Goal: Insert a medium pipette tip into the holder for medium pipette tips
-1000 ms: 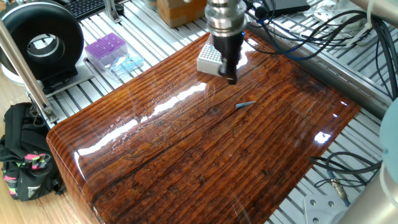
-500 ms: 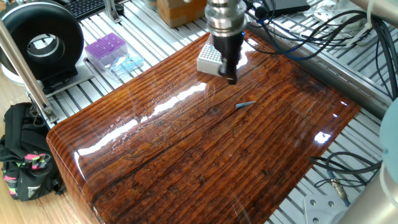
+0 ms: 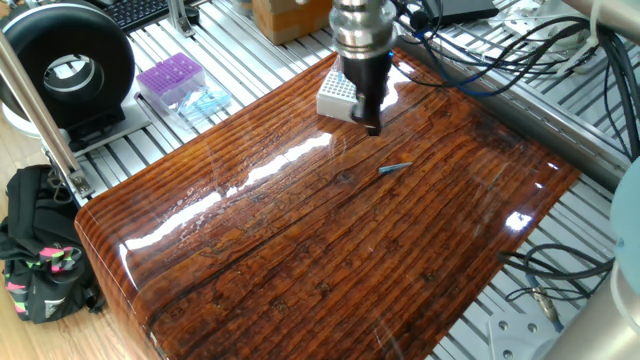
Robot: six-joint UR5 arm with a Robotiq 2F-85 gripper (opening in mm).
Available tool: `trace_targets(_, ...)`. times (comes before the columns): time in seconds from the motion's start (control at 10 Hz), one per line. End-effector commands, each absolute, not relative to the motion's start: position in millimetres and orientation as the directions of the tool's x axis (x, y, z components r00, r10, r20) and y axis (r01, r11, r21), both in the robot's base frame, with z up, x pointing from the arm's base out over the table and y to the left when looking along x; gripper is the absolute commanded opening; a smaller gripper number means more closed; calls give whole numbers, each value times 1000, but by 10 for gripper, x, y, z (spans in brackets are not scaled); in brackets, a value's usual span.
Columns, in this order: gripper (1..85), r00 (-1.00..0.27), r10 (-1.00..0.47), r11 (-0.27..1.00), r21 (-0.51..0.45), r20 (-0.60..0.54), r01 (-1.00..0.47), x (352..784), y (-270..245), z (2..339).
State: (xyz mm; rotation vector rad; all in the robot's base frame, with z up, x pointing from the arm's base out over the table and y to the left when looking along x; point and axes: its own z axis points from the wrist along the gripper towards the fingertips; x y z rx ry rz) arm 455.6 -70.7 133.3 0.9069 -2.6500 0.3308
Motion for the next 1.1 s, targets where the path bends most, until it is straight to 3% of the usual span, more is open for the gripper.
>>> trace_targets(0.0, 10, -721, -569, 749, -112, 395, -653, 4529, -766, 1360)
trace_targets(0.2, 10, -680, -613, 690, -147, 403, -709, 4628, -917, 1355)
trace_targets(0.4, 10, -599, -681, 630, -79, 420, -772, 4550, -916, 1337)
trace_targets(0.6, 10, -555, -695, 590, -80, 458, -804, 4542, -1022, 1383)
trace_targets(0.9, 17, -545, -717, 608, 6, 434, -794, 4408, -823, 1351)
trace_targets(1.0, 93, -551, -713, 621, 27, 434, -783, 4359, -773, 1362)
